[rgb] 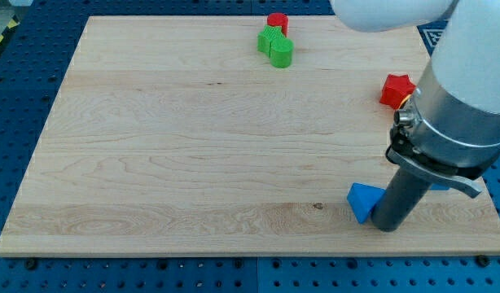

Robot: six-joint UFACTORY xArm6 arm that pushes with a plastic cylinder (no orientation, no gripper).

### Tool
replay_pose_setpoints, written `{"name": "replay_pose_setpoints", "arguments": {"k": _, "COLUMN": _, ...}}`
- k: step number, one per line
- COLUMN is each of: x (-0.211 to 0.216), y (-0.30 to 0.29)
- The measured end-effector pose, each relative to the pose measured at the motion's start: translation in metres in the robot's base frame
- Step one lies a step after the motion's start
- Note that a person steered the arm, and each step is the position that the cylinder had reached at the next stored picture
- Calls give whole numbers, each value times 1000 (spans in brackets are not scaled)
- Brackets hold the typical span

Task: Slide the blue triangle closer to the green circle

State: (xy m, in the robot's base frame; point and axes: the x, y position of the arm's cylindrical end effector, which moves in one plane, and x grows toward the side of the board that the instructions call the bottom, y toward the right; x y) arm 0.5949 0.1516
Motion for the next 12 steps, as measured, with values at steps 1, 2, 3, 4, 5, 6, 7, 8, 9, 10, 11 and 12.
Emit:
{"name": "replay_pose_setpoints", "arguments": {"k": 1, "x": 4, "y": -4}}
{"name": "replay_pose_setpoints", "arguments": {"k": 2, "x": 1, "y": -14}}
{"name": "replay_pose_setpoints", "arguments": {"k": 3, "x": -18, "y": -22}}
{"name": "replay_pose_setpoints", "arguments": {"k": 4, "x": -48, "y": -33}}
{"name": "replay_pose_setpoints", "arguments": {"k": 5, "x": -86, "y": -44}}
{"name": "replay_pose_setpoints", "arguments": {"k": 6, "x": -125, "y": -48}}
{"name": "replay_pose_setpoints", "arguments": {"k": 7, "x": -169, "y": -54}}
{"name": "replay_pose_setpoints", "arguments": {"k": 8, "x": -213, "y": -64}}
{"name": "replay_pose_setpoints", "arguments": {"k": 9, "x": -256, "y": -76}}
{"name": "replay_pose_setpoints", "arguments": {"k": 10, "x": -286, "y": -79}}
{"name": "replay_pose_setpoints", "arguments": {"k": 11, "x": -286, "y": -79}}
{"name": "replay_pose_setpoints", "arguments": {"k": 12, "x": -286, "y": -79}}
